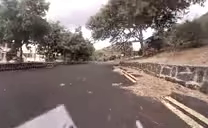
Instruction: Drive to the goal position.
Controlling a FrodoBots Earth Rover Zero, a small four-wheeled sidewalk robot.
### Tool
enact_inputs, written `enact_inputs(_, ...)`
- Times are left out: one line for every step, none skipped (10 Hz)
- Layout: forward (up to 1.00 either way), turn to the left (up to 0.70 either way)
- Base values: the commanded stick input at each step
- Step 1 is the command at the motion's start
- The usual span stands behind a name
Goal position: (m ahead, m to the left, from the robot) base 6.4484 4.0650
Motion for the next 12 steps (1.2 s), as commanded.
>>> enact_inputs(1.0,-0.09)
enact_inputs(1.0,0.0)
enact_inputs(1.0,0.0)
enact_inputs(1.0,-0.06)
enact_inputs(1.0,-0.14)
enact_inputs(1.0,0.0)
enact_inputs(1.0,-0.1)
enact_inputs(1.0,-0.19)
enact_inputs(1.0,-0.07)
enact_inputs(1.0,-0.05)
enact_inputs(1.0,-0.21)
enact_inputs(1.0,-0.08)
